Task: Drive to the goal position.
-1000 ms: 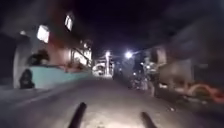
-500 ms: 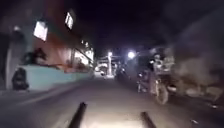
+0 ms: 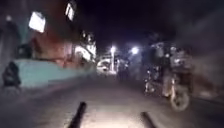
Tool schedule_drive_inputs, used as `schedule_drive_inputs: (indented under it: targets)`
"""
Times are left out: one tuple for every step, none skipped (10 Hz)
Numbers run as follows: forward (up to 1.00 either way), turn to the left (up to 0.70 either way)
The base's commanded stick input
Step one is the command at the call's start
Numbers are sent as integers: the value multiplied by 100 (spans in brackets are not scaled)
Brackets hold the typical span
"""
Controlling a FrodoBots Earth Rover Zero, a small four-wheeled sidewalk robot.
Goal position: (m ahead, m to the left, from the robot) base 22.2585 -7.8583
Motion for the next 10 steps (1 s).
schedule_drive_inputs:
  targets:
    - [100,35]
    - [100,2]
    - [100,2]
    - [100,2]
    - [100,2]
    - [100,2]
    - [100,2]
    - [100,2]
    - [100,2]
    - [100,2]
